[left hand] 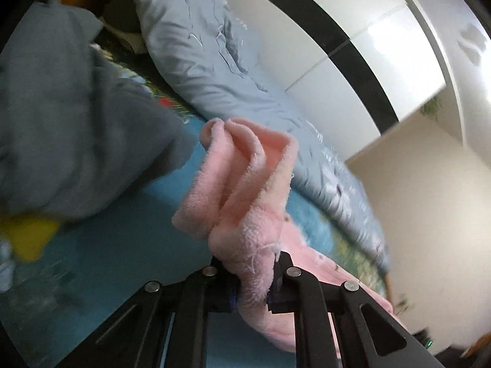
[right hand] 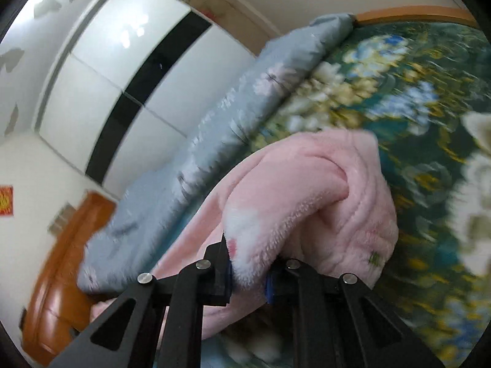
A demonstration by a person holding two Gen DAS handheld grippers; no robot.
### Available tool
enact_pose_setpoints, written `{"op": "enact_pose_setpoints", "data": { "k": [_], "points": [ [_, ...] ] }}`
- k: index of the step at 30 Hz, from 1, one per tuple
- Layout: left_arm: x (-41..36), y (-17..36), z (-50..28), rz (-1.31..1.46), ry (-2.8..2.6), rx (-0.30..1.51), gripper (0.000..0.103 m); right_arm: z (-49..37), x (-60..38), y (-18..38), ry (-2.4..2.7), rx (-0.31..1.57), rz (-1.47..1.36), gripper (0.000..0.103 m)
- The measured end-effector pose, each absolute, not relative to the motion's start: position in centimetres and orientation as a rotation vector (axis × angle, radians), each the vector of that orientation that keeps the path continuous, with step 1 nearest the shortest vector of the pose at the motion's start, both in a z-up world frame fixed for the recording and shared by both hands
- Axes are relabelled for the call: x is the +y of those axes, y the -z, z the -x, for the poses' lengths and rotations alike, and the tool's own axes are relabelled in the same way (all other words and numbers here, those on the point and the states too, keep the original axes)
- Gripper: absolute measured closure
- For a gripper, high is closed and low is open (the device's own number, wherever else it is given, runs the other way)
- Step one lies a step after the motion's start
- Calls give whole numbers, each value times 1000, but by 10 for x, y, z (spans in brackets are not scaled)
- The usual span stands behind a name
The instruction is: Fold clothes
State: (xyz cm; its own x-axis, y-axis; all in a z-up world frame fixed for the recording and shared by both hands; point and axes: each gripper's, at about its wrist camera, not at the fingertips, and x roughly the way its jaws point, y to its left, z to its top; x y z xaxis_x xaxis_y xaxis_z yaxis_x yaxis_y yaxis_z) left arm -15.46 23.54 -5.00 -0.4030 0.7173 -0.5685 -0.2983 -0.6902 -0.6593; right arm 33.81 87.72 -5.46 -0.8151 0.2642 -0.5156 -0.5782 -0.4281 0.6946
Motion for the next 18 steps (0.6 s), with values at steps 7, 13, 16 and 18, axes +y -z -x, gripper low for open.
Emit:
{"op": "enact_pose_setpoints", "data": {
  "k": [7, 13, 16, 18],
  "points": [
    [187, 130, 130, 1407, -2022, -741, 89, -372, 865, 108, -2127, 1357, 592, 84],
    [188, 125, 137, 1388, -2029, -726, 84, -374, 847, 90, -2099, 1248, 647, 74],
    [186, 115, 134, 1373, -2047, -702, 79, -391, 836, 75, -2088, 1174, 655, 56],
    [177, 113, 130, 1371, -2090, -673, 76, -402, 827, 64, -2075, 1118, 648, 53]
  ]
}}
